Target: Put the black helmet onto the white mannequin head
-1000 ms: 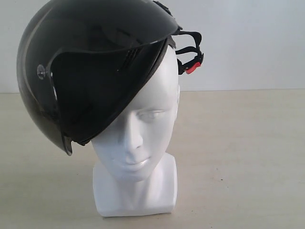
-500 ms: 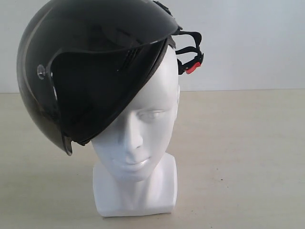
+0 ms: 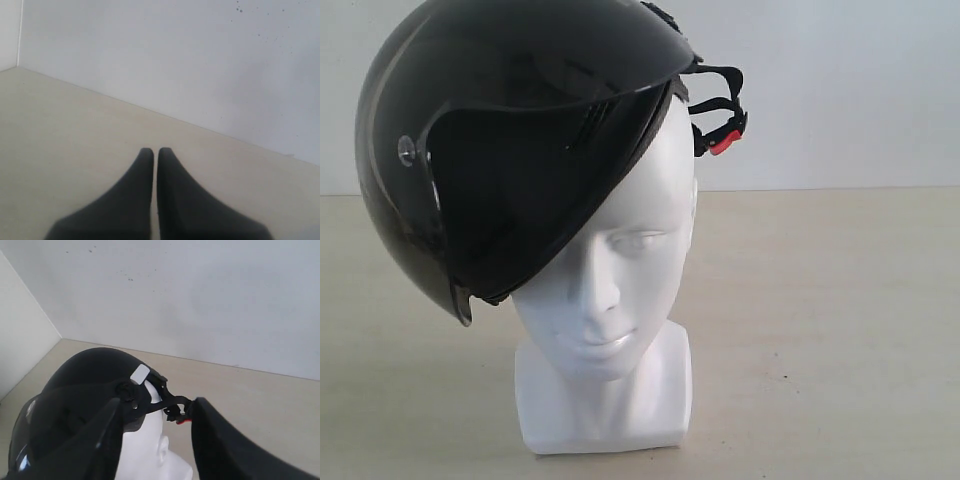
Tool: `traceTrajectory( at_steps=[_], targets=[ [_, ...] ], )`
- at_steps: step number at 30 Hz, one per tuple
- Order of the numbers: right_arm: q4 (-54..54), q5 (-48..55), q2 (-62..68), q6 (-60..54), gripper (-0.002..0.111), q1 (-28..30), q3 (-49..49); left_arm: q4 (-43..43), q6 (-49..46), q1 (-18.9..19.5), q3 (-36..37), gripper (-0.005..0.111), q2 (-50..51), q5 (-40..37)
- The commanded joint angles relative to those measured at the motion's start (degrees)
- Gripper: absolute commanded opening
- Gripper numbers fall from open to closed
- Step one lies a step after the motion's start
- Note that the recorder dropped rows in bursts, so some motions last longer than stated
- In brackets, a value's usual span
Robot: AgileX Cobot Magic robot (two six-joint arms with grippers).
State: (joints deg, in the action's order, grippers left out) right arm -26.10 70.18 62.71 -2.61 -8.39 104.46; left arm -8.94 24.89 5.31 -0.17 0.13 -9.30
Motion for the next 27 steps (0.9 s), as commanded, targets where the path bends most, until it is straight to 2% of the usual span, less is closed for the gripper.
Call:
traceTrajectory(
  at_steps=[1, 13, 16, 18, 20, 22, 24, 27],
  targets=[
    [-0.7, -0.22, -0.07, -2.58, 0.043, -3.14, 0.21, -0.08, -0.15, 0.14, 0.17, 0.004, -0.13, 0.28],
    [1.89, -0.22, -0.07, -2.02, 0.043, -4.19, 0.21, -0.08, -0.15, 0.14, 0.17, 0.004, -0.13, 1.28],
    [4.08, -0.22, -0.07, -0.73, 0.043, -4.19, 0.21, 4.16, 4.15, 0.14, 0.17, 0.004, -0.13, 9.7],
    [6.11, -0.22, -0.07, -0.21, 0.043, -4.19, 0.21, 8.36, 8.45, 0.14, 0.17, 0.004, -0.13, 19.38],
    [7.56, -0.22, -0.07, 0.37, 0.043, -4.19, 0.21, 8.58, 13.54, 0.14, -0.34, 0.004, -0.13, 24.13],
    [8.92, -0.22, -0.07, 0.78, 0.043, -4.19, 0.21, 8.3, 16.46, 0.14, -4.6, 0.004, -0.13, 22.98],
    [9.77, -0.22, 0.18, 0.78, 0.043, -4.19, 0.21, 8.05, 17.61, 0.14, -11.12, 0.004, 0.35, 16.92],
    [10.0, -0.22, 0.7, 0.92, 0.043, -4.19, 0.21, 8.05, 17.95, 0.14, -23.42, 0.004, 7.33, 5.96]
  ],
)
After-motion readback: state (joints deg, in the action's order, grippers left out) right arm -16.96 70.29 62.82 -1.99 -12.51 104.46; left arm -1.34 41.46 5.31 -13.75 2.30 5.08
